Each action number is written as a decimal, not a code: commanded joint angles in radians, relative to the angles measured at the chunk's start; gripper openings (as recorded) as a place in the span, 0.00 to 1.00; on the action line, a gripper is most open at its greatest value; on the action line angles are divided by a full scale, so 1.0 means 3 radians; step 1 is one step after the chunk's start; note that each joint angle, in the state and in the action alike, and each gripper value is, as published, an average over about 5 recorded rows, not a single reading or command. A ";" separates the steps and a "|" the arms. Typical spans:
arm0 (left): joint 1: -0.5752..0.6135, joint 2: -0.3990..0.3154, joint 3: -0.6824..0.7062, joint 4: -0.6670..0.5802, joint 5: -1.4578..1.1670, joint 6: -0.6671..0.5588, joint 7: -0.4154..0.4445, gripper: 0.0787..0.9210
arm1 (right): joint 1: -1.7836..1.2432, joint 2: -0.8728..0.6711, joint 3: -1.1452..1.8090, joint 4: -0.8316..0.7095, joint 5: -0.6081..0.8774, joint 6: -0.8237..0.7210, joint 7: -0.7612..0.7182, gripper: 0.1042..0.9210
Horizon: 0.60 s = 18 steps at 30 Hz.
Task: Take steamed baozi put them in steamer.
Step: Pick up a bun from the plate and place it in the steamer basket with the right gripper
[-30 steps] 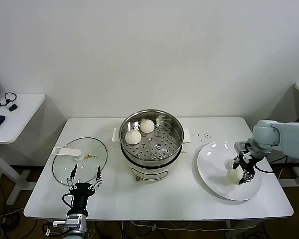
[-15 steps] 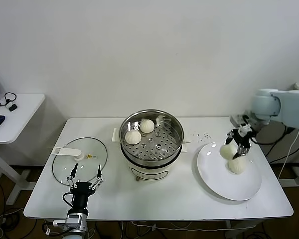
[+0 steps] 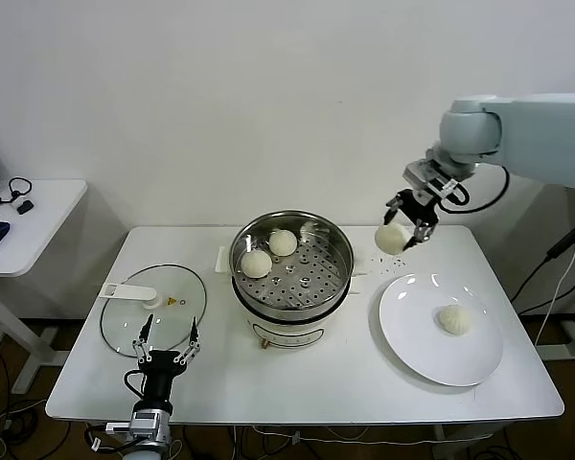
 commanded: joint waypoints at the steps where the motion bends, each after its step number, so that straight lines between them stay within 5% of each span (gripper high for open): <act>1: -0.0003 -0.0037 -0.0002 0.0022 -0.0008 0.0002 -0.0003 0.88 | 0.0089 0.0476 0.0130 -0.0070 -0.0415 0.1232 0.0395 0.65; 18: -0.0004 -0.0037 0.0005 0.0029 -0.0032 0.0001 -0.0011 0.88 | -0.0452 0.0973 0.0224 -0.0085 -0.0878 0.1730 0.0814 0.65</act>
